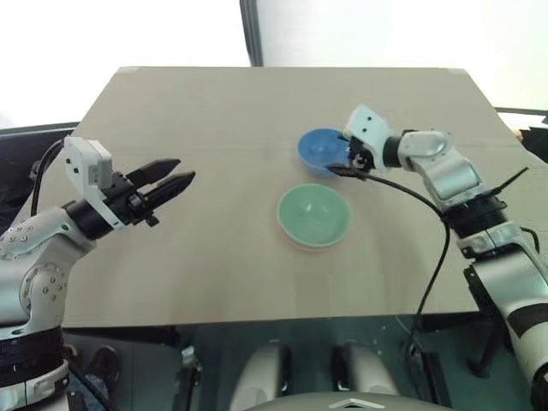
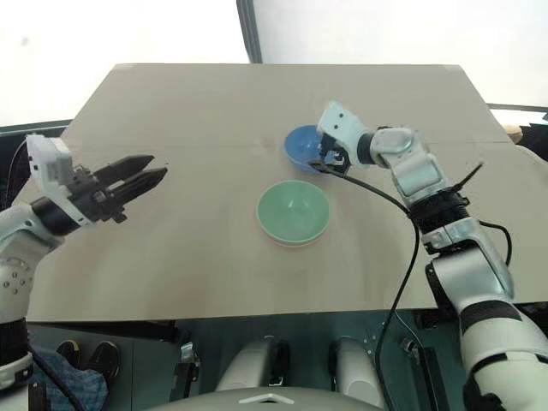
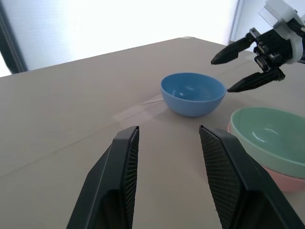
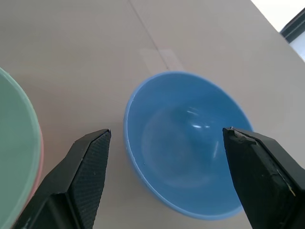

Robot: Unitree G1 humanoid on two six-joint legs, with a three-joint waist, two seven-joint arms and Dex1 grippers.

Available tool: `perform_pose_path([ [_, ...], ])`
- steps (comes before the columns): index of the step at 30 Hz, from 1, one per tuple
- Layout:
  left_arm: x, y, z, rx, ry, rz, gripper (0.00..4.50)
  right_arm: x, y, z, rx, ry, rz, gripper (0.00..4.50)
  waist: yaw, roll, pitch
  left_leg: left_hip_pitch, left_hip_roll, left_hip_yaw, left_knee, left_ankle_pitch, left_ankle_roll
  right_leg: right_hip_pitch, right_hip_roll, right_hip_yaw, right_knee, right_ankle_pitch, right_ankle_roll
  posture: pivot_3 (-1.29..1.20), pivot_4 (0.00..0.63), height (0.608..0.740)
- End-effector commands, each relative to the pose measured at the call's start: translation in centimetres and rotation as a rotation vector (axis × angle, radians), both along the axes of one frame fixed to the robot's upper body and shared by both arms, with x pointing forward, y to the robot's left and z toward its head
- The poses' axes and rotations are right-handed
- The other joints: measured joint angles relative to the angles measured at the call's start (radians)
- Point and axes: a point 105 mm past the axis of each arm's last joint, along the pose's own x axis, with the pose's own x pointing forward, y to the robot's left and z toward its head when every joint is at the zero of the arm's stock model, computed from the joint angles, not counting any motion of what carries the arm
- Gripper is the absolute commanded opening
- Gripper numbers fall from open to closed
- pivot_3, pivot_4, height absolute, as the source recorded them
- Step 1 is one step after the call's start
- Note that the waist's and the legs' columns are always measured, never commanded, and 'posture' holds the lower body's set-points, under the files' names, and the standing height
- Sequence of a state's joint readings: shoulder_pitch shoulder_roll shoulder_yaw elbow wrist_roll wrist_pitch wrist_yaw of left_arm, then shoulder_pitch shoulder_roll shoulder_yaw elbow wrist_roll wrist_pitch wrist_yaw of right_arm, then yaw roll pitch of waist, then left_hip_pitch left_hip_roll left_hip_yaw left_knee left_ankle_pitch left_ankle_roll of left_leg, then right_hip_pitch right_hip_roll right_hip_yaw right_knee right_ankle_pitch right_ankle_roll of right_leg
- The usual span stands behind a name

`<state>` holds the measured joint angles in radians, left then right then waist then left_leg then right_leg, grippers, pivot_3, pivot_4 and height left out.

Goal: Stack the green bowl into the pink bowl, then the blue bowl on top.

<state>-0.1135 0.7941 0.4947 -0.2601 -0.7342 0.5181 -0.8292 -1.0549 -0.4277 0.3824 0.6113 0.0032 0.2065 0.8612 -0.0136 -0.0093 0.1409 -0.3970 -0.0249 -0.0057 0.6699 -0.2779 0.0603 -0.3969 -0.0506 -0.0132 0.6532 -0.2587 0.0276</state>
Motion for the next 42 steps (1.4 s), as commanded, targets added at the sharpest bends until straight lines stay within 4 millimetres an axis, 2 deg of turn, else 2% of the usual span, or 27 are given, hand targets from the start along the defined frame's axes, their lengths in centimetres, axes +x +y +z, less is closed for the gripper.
perform_pose_path([
  [1,-1.1,0.1,1.9,-0.007,-0.077,0.030,2.13,0.7,0.9,0.4,-0.037,-0.039,0.025,3.93,0.000,0.000,0.000,0.000,0.000,0.000,0.000,0.000,0.000,0.000,0.000,0.000,0.000,0.000,0.000,0.00,0.150,0.740],
  [9,-2.1,-0.4,2.2,-0.048,-0.083,0.042,2.13,2.1,0.9,-3.2,-0.190,-0.039,-0.022,3.93,-0.005,0.000,0.000,0.001,0.000,0.000,-0.001,0.001,-0.002,-0.001,0.000,0.000,0.000,0.000,0.000,0.00,0.150,0.740],
  [11,-2.2,-0.5,2.0,-0.047,-0.071,0.035,2.18,2.1,1.2,-3.4,-0.186,-0.039,-0.017,3.52,-0.006,0.000,0.000,0.001,-0.001,0.000,-0.001,0.001,-0.002,-0.001,0.000,0.000,0.000,0.000,0.000,0.00,0.150,0.740],
  [14,-2.4,-0.8,1.5,-0.035,-0.046,0.013,2.18,2.1,1.6,-3.5,-0.178,-0.033,-0.005,2.60,-0.012,0.001,0.000,0.001,-0.001,0.000,-0.001,0.002,-0.003,-0.001,0.001,0.000,0.001,0.000,0.000,0.00,0.150,0.740],
  [20,-2.5,-1.2,0.9,-0.012,-0.012,-0.020,2.18,2.1,1.6,-3.6,-0.172,-0.035,-0.005,0.10,-0.025,0.001,0.000,0.001,0.000,-0.001,-0.002,0.002,-0.004,-0.001,0.001,0.000,0.002,0.000,0.000,0.00,0.150,0.740],
  [26,-2.3,-1.5,0.5,0.000,0.008,-0.058,2.18,2.3,1.4,-3.2,-0.173,-0.065,-0.008,0.10,-0.027,0.001,0.001,0.002,0.000,-0.001,-0.002,0.002,-0.004,-0.001,0.001,0.000,0.002,0.000,-0.001,0.00,0.150,0.740],
  [30,-2.2,-1.8,0.5,0.003,0.003,-0.080,2.18,2.1,1.5,-1.4,-0.197,-0.151,0.038,0.10,-0.027,0.002,0.001,0.002,0.000,-0.001,-0.003,0.002,-0.005,-0.001,0.001,0.000,0.002,0.000,-0.001,0.00,0.150,0.740],
  [33,-2.0,-1.9,0.7,0.006,-0.012,-0.099,2.18,0.8,1.9,0.5,-0.211,-0.210,0.147,0.10,-0.026,0.002,0.001,0.001,0.000,-0.001,-0.003,0.002,-0.005,-0.001,0.001,0.000,0.001,0.000,-0.001,0.00,0.150,0.740],
  [36,-1.8,-2.1,0.5,0.010,-0.016,-0.121,2.18,-1.7,2.0,2.3,-0.254,-0.271,0.270,0.10,-0.026,0.002,0.001,0.001,0.000,-0.001,-0.004,0.002,-0.004,-0.001,0.001,0.000,0.000,0.000,-0.001,0.00,0.150,0.740],
  [38,-1.4,-2.3,0.5,0.012,-0.015,-0.144,2.18,-4.9,2.3,3.4,-0.309,-0.306,0.393,0.10,-0.018,0.002,0.001,0.001,0.000,-0.001,-0.005,0.002,-0.004,-0.001,0.001,0.000,0.000,0.000,0.000,0.00,0.150,0.740],
  [40,-1.0,-2.5,0.6,0.004,-0.015,-0.167,2.18,-8.0,2.8,3.5,-0.328,-0.290,0.495,0.10,-0.014,0.002,0.001,0.000,0.000,-0.002,-0.005,0.002,-0.004,-0.001,0.000,-0.001,-0.001,0.000,0.000,0.00,0.150,0.740],
  [42,-0.7,-2.6,0.6,0.003,-0.012,-0.185,2.18,-10.2,3.2,3.4,-0.330,-0.257,0.557,0.10,-0.015,0.002,0.001,0.000,0.000,-0.002,-0.005,0.002,-0.004,-0.001,0.000,-0.001,-0.001,0.000,0.000,0.00,0.150,0.740],
])
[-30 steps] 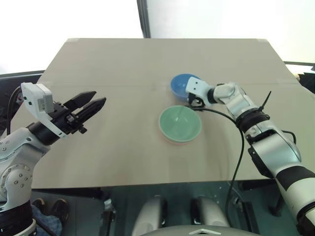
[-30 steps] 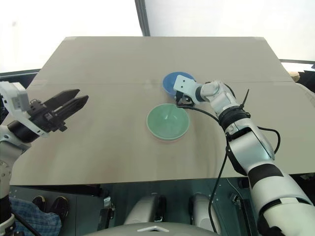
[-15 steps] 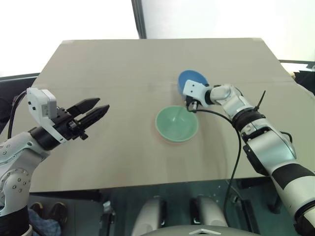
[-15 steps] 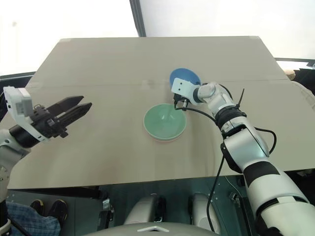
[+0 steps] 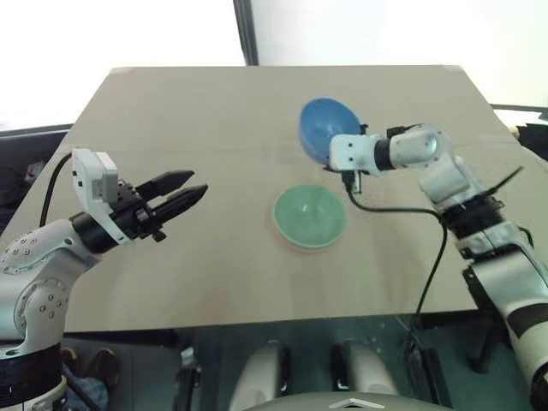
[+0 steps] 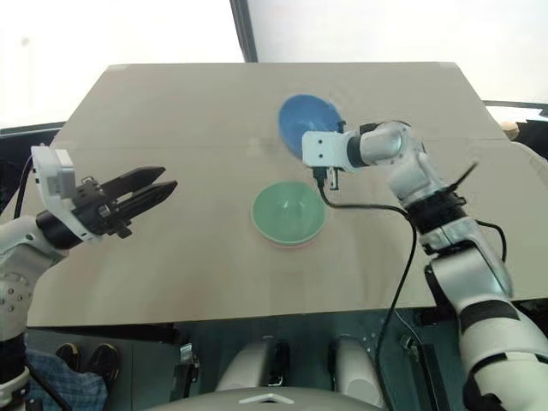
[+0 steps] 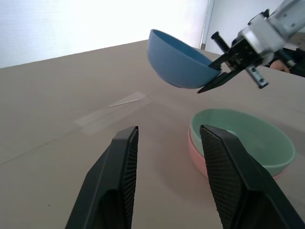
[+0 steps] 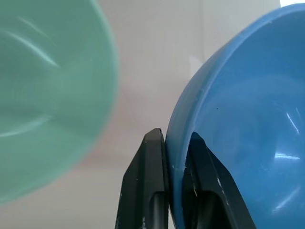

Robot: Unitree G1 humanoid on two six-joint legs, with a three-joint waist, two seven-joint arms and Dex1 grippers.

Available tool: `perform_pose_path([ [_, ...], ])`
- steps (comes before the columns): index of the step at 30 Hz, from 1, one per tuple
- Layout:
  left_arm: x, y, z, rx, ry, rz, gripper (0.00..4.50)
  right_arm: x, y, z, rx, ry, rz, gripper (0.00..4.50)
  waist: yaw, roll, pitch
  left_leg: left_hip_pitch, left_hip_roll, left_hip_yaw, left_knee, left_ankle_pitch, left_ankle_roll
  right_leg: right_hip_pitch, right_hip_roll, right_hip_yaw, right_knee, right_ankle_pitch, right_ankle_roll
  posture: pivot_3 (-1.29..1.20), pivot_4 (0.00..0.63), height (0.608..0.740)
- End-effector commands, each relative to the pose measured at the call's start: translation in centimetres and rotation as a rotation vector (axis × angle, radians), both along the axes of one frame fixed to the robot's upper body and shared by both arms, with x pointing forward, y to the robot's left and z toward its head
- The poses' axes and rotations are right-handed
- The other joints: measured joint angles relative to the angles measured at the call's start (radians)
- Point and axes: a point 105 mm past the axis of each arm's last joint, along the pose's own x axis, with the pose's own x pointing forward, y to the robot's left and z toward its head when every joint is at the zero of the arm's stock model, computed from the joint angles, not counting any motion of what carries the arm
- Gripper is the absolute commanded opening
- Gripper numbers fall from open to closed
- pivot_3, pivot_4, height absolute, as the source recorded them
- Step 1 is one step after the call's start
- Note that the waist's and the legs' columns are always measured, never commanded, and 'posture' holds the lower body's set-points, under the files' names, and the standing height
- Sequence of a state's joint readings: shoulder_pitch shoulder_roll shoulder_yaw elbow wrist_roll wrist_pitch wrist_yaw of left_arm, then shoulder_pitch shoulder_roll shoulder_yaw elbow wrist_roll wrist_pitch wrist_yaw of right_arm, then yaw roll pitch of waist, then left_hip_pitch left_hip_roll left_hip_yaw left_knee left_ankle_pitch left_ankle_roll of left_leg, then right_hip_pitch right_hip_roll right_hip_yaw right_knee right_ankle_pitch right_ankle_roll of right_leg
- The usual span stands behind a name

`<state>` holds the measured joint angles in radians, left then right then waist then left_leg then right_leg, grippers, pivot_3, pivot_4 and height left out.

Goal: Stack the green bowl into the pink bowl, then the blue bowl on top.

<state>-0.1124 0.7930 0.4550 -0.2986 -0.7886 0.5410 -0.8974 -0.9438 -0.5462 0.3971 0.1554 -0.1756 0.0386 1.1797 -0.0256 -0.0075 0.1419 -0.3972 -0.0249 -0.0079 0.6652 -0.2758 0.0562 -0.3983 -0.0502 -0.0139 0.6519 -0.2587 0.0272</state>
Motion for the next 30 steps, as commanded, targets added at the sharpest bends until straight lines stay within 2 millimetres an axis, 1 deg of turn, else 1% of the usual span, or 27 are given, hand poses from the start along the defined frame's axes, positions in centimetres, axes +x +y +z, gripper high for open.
perform_pose_path([
  [1,0.3,-0.4,0.8,0.024,-0.039,-0.043,2.18,-4.9,1.8,1.5,0.004,0.049,0.157,0.10,-0.002,0.000,0.000,0.000,0.000,0.000,0.000,0.000,0.000,0.000,0.000,0.000,0.000,0.000,0.000,0.00,0.150,0.740],
  [3,0.8,-0.6,0.7,0.031,-0.038,-0.058,2.18,-7.2,2.3,1.5,0.005,0.102,0.205,0.10,-0.001,0.000,0.000,0.001,0.000,0.000,0.000,0.000,0.000,0.000,0.000,0.000,0.001,0.000,0.000,0.00,0.150,0.740],
  [4,0.9,-0.7,0.7,0.035,-0.038,-0.066,2.18,-7.7,2.4,1.6,0.006,0.109,0.208,0.10,0.002,0.000,0.000,0.001,0.000,0.000,0.000,0.000,0.000,0.000,0.000,0.000,0.001,0.000,0.000,0.00,0.150,0.740],
  [6,1.2,-0.9,0.6,0.037,-0.038,-0.081,2.18,-7.9,2.6,1.7,0.010,0.116,0.196,0.10,0.006,0.000,0.000,0.001,0.000,0.000,0.001,0.000,0.000,0.000,-0.001,0.000,0.001,0.000,0.000,0.00,0.150,0.740],
  [8,1.4,-1.2,0.5,0.038,-0.037,-0.101,2.18,-7.8,2.7,1.6,0.011,0.117,0.175,0.81,0.011,-0.001,-0.001,0.001,0.000,0.000,0.001,0.000,0.000,0.000,-0.001,0.000,0.001,0.000,0.000,0.00,0.150,0.740],
  [9,1.4,-1.4,0.5,0.035,-0.037,-0.111,2.18,-7.8,2.8,1.6,0.012,0.117,0.164,0.98,0.012,-0.001,-0.001,0.001,0.000,0.000,0.001,0.000,0.000,0.000,-0.001,0.000,0.001,0.000,0.000,0.00,0.150,0.740],
  [12,1.6,-1.8,0.5,0.032,-0.040,-0.129,2.18,-7.3,2.7,2.2,0.042,0.096,0.110,2.25,0.014,-0.001,-0.001,0.001,0.000,0.000,0.001,0.000,0.000,0.000,-0.002,0.000,0.001,0.000,0.000,0.00,0.150,0.740],
  [16,1.5,-2.4,0.4,0.028,-0.045,-0.157,2.18,-7.7,1.0,2.6,0.057,0.156,0.067,2.25,0.016,-0.001,0.000,0.000,0.000,0.000,0.001,0.000,0.001,0.000,-0.002,0.000,-0.001,0.000,0.000,0.00,0.150,0.740],
  [18,1.3,-2.6,0.2,0.030,-0.045,-0.162,2.18,-7.9,-0.1,3.0,0.122,0.229,0.017,2.25,0.015,-0.001,-0.001,0.000,0.000,0.000,0.001,-0.001,0.002,0.000,-0.002,0.000,-0.002,0.000,0.000,0.00,0.150,0.740],
  [20,1.1,-2.7,-0.1,0.048,-0.054,-0.146,2.18,-8.0,-1.8,3.3,0.207,0.311,-0.047,2.25,0.015,-0.001,-0.001,0.000,0.000,0.000,0.001,-0.001,0.002,0.001,-0.002,0.000,-0.003,0.000,0.000,0.00,0.150,0.740],
  [22,0.8,-2.7,-0.8,0.058,-0.031,-0.132,2.18,-8.5,-3.6,3.5,0.317,0.403,-0.104,2.25,0.016,-0.001,-0.001,-0.001,0.000,0.000,0.000,-0.002,0.003,0.002,-0.002,-0.001,-0.005,0.000,0.000,0.00,0.150,0.740],
  [24,0.6,-2.5,-1.7,0.084,-0.009,-0.095,2.18,-8.7,-5.3,3.5,0.422,0.458,-0.157,2.25,0.016,-0.001,-0.001,-0.001,0.000,0.000,0.000,-0.002,0.004,0.002,-0.003,0.000,-0.006,0.000,0.000,0.00,0.150,0.740],
  [25,0.5,-2.4,-2.3,0.105,0.007,-0.074,2.18,-8.6,-6.5,3.4,0.492,0.488,-0.212,2.25,0.016,-0.001,-0.001,-0.001,0.000,0.000,-0.001,-0.002,0.004,0.003,-0.003,-0.001,-0.007,0.000,0.000,0.00,0.150,0.740],
  [27,0.3,-2.2,-3.3,0.125,0.043,-0.037,2.18,-8.1,-8.7,2.8,0.595,0.494,-0.315,2.25,0.017,-0.001,-0.001,-0.001,0.000,0.000,-0.002,-0.003,0.004,0.003,-0.003,0.000,-0.008,0.000,0.000,0.00,0.150,0.740],
  [28,0.0,-2.1,-3.7,0.120,0.054,-0.028,2.18,-7.8,-10.3,2.1,0.649,0.486,-0.378,2.25,0.018,-0.002,-0.001,-0.001,0.000,0.000,-0.002,-0.003,0.004,0.003,-0.003,0.000,-0.008,0.000,0.000,0.00,0.150,0.740],
  [30,-0.3,-2.2,-4.2,0.118,0.063,-0.019,2.18,-8.0,-12.2,1.1,0.704,0.471,-0.441,2.25,0.022,-0.001,-0.001,0.000,0.000,0.000,-0.003,-0.003,0.004,0.003,-0.003,0.000,-0.009,0.000,0.000,0.00,0.150,0.740],
])
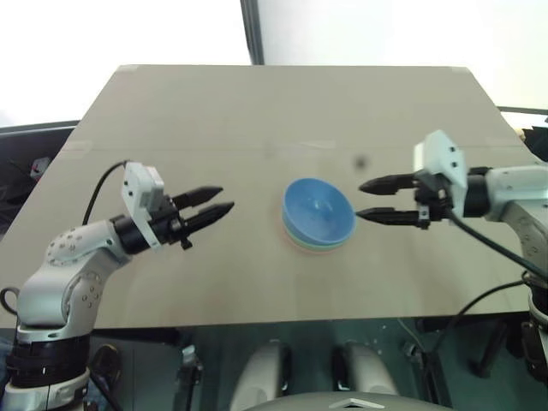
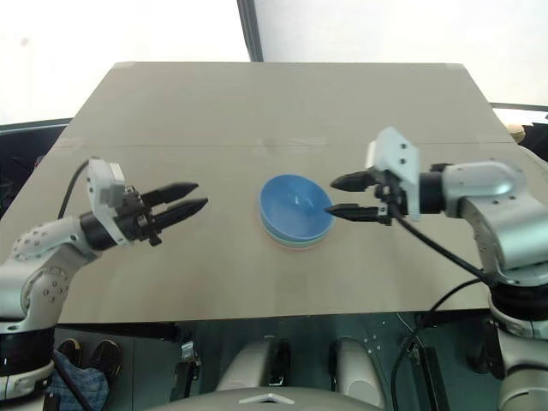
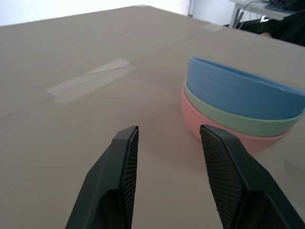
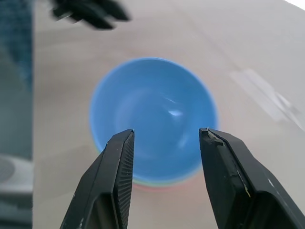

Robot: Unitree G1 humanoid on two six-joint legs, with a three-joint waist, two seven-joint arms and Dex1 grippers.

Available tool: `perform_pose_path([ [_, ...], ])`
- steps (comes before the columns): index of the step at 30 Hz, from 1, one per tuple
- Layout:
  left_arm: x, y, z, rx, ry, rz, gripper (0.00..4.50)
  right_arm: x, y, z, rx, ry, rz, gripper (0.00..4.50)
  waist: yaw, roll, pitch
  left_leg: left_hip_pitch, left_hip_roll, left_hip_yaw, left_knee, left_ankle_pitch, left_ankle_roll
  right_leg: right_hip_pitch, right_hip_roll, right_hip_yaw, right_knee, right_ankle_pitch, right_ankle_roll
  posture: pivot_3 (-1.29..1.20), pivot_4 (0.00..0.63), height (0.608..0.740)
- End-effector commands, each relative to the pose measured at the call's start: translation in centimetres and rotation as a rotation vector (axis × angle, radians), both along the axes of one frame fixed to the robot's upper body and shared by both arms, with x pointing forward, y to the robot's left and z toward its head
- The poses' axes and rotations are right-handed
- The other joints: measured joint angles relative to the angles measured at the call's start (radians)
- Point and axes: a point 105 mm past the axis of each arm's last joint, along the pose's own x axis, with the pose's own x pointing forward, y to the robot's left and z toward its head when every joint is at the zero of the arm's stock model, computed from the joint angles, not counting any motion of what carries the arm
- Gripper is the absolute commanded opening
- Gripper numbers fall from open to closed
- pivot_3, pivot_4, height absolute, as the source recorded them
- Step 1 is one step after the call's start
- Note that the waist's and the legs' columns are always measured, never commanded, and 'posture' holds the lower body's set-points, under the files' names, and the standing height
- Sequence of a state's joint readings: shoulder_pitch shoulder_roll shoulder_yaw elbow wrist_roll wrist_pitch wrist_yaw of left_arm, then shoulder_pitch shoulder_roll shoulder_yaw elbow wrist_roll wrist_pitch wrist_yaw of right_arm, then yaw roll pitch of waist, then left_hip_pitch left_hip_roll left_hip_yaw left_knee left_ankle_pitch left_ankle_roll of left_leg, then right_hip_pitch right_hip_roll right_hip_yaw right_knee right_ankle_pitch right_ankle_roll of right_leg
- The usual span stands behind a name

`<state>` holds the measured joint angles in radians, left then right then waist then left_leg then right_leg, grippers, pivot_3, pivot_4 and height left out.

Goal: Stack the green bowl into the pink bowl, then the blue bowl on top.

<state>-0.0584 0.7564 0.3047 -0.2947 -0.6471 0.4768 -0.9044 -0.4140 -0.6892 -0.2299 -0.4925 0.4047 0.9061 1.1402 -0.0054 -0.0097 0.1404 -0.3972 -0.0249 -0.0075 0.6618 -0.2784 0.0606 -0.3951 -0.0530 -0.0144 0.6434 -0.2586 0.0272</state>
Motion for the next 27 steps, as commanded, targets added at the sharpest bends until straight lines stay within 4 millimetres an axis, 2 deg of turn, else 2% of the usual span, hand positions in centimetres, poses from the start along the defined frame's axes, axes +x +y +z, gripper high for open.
perform_pose_path([
  [1,-0.8,-0.4,0.3,0.022,-0.039,0.010,2.18,-0.4,-3.3,-0.2,0.085,-0.061,-0.131,2.25,0.004,0.001,0.000,0.000,0.000,0.000,0.000,0.000,0.000,0.000,0.000,0.000,0.000,0.000,0.000,0.00,0.150,0.740],
  [6,-1.4,-0.2,-0.3,-0.007,-0.020,0.042,2.18,-2.5,-6.3,-3.1,0.142,-0.032,-0.215,2.25,0.012,0.002,0.000,0.001,0.000,0.001,0.000,0.000,0.001,0.000,0.000,0.000,0.000,0.000,0.000,0.00,0.150,0.740],
  [8,-1.6,-0.4,-0.4,-0.006,-0.021,0.039,2.18,-2.9,-6.8,-3.6,0.155,-0.064,-0.236,2.25,0.012,0.002,0.000,0.001,0.000,0.001,0.000,-0.001,0.002,0.000,0.000,0.000,0.000,0.000,0.000,0.00,0.150,0.740],
  [18,-2.6,-0.8,-0.7,0.007,-0.012,0.015,2.18,-3.9,-7.6,-3.5,0.156,-0.090,-0.194,2.25,0.021,0.003,0.000,0.002,0.001,0.001,0.001,-0.001,0.003,0.001,0.000,0.000,0.001,0.000,0.000,0.00,0.150,0.740],
  [27,-2.7,-1.0,-0.7,0.002,-0.017,0.006,2.18,-5.0,-7.0,-2.9,0.171,-0.113,-0.103,2.25,0.021,0.003,0.000,0.002,0.001,0.001,0.001,-0.001,0.003,0.002,0.000,0.000,0.001,0.000,0.000,0.00,0.150,0.740],
])
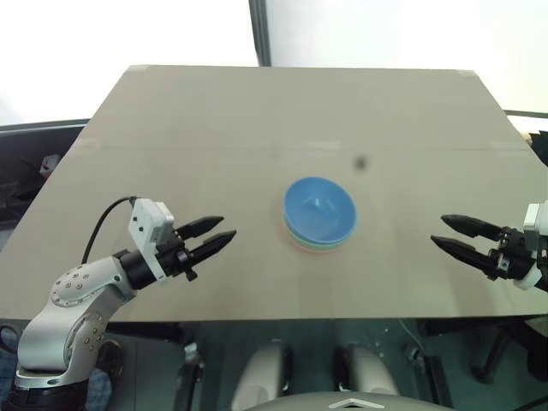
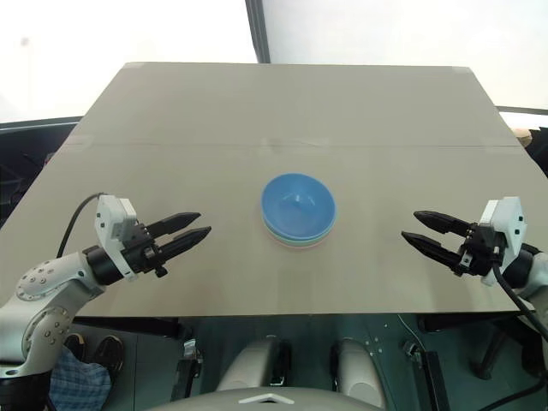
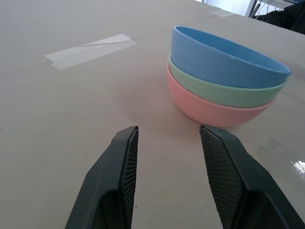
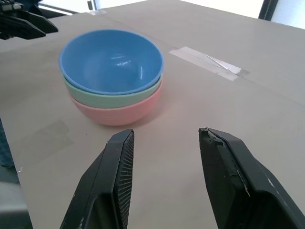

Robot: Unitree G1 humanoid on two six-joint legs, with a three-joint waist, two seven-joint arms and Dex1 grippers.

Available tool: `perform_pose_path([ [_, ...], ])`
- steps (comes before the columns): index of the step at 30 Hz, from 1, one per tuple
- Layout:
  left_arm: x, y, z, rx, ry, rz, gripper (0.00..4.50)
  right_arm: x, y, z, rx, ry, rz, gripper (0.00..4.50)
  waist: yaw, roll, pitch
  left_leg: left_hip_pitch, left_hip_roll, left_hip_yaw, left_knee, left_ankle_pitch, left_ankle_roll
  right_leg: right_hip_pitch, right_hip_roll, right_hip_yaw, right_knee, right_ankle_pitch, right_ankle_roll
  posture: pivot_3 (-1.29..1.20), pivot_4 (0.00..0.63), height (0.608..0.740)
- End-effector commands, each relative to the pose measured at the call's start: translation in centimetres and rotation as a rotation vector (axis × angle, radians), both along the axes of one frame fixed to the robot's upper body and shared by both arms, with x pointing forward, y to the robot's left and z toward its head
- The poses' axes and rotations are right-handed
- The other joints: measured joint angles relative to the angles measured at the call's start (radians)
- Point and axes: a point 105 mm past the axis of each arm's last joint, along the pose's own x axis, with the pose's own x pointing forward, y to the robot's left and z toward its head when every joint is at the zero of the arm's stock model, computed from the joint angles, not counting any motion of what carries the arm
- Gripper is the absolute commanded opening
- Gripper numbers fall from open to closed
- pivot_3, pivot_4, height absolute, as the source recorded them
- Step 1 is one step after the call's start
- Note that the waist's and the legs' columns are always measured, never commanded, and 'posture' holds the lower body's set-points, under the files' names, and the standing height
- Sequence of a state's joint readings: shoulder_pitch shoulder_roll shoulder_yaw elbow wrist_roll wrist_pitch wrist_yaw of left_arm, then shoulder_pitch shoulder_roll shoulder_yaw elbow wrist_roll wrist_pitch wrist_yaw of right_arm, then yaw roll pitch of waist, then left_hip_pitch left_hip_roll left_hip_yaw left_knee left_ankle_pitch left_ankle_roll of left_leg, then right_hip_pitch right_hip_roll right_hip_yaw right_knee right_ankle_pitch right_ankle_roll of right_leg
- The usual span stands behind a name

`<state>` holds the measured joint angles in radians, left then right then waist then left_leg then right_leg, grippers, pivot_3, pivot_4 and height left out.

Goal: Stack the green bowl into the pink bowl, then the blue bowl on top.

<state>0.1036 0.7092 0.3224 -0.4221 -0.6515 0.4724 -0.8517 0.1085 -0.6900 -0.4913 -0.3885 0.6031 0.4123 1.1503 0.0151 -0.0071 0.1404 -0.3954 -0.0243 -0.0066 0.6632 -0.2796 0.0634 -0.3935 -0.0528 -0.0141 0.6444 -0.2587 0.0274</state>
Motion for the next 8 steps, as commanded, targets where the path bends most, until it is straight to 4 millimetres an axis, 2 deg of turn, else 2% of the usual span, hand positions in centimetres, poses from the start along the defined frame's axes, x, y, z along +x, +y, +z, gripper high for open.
perform_pose_path([
  [1,-0.34,-0.27,1.25,0.013,-0.060,-0.023,2.18,-0.82,0.20,1.54,0.000,-0.063,0.049,2.25,0.000,0.000,0.000,0.000,0.000,0.000,0.000,0.000,0.000,0.000,0.000,0.000,0.000,0.000,0.000,0.00,0.150,0.740],
  [8,-0.31,-0.33,1.50,0.030,-0.087,-0.037,2.18,-0.94,0.22,1.69,-0.006,-0.062,0.056,2.25,0.000,0.000,0.000,0.000,0.000,0.000,0.001,0.000,0.000,0.001,0.000,0.000,0.000,0.000,0.000,0.00,0.150,0.740],
])
